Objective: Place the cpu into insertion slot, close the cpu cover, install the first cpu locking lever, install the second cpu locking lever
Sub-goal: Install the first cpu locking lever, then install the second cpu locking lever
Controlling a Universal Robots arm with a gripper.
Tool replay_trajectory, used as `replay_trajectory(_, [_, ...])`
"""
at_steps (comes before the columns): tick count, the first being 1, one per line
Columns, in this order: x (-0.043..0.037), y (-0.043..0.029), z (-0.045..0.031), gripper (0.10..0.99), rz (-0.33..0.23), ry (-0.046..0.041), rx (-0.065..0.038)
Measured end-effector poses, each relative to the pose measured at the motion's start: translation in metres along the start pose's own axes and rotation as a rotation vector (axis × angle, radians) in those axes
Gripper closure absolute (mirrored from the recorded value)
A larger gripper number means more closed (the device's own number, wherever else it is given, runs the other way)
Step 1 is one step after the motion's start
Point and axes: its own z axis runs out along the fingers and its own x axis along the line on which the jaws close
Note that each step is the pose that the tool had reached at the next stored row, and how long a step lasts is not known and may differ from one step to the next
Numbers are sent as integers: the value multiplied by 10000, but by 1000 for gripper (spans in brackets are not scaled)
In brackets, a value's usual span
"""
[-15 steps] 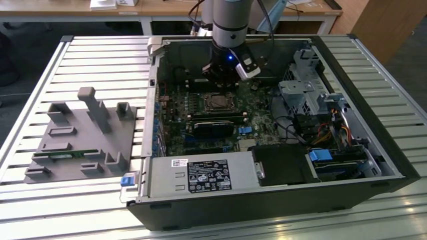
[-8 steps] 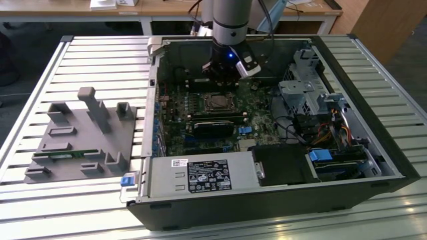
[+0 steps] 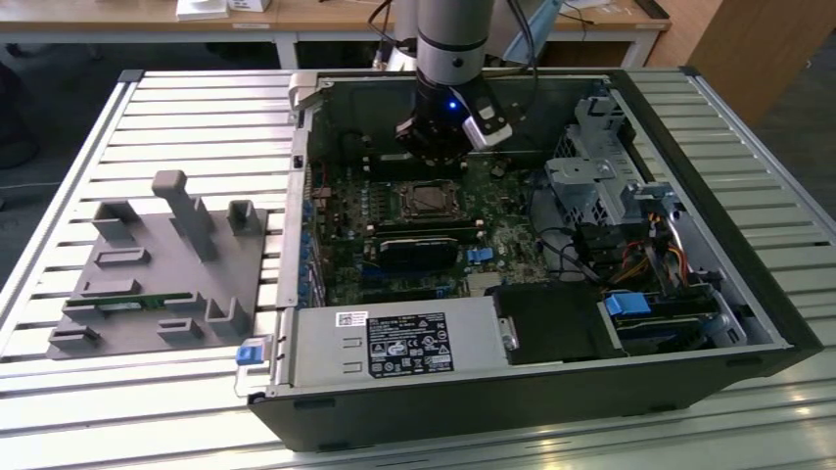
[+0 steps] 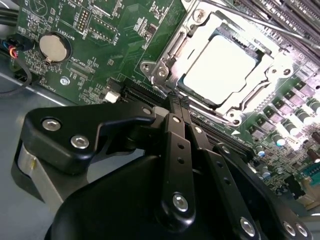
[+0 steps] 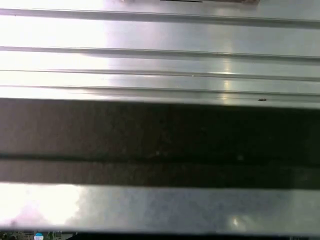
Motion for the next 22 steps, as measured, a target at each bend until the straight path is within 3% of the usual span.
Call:
replay_trajectory(16, [-1, -56, -2, 965, -1, 1, 27])
replay_trajectory(22, [0, -150, -7, 965, -1, 1, 31])
